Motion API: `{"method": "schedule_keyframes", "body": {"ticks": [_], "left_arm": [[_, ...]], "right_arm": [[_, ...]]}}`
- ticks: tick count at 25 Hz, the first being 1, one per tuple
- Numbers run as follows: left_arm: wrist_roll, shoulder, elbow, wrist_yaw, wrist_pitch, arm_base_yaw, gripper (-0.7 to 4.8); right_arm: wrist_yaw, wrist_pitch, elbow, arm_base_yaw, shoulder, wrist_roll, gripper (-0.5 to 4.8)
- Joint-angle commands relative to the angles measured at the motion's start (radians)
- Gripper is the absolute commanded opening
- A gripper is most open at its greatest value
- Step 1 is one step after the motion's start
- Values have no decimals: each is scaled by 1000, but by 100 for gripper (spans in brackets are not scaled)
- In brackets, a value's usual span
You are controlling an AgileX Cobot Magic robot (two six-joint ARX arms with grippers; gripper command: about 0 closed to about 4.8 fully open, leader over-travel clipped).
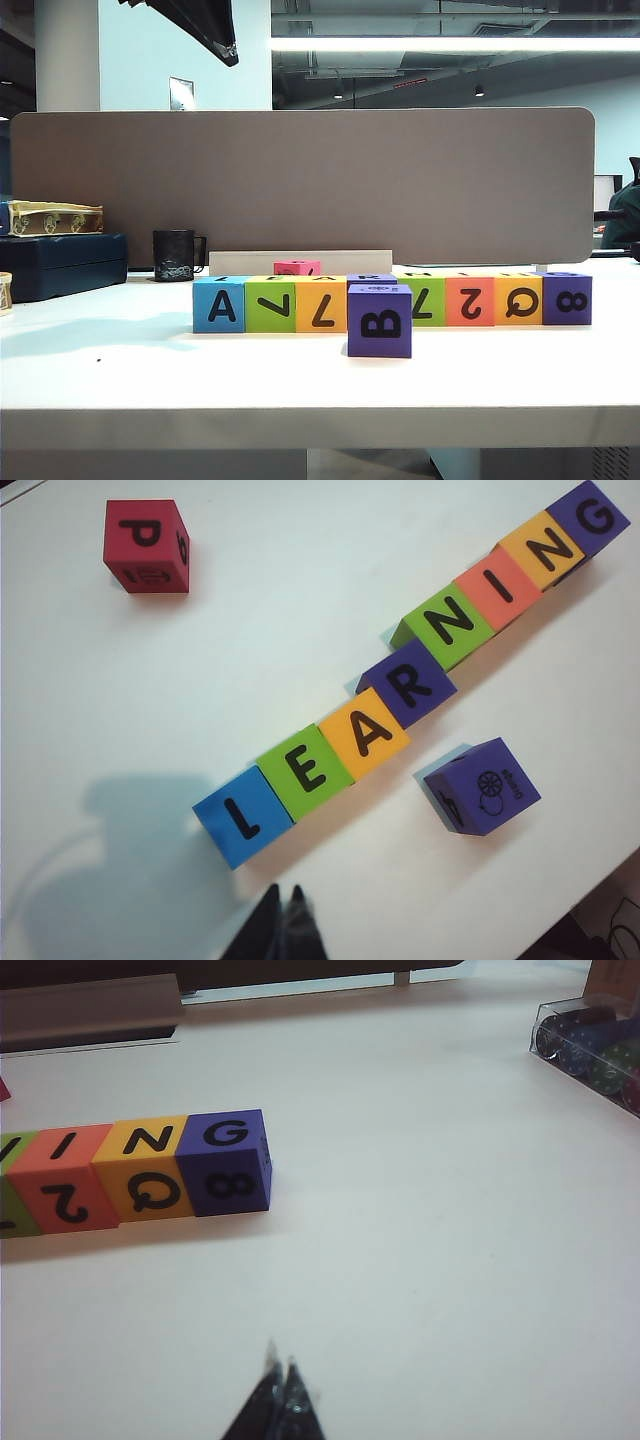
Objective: Select the appropriate blocks from the scattered letter blocks on the table and arrange them in a row to spell out "LEARNING".
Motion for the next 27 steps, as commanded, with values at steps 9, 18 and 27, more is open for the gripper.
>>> {"method": "schedule_keyframes", "body": {"ticks": [9, 18, 27], "left_arm": [[79, -10, 3, -148, 64, -2, -5], [110, -90, -26, -182, 280, 1, -5], [104, -331, -314, -242, 443, 89, -5]], "right_arm": [[0, 5, -2, -1, -10, -2, -1], [0, 5, -2, -1, -10, -2, -1], [0, 5, -2, -1, -10, -2, -1]]}}
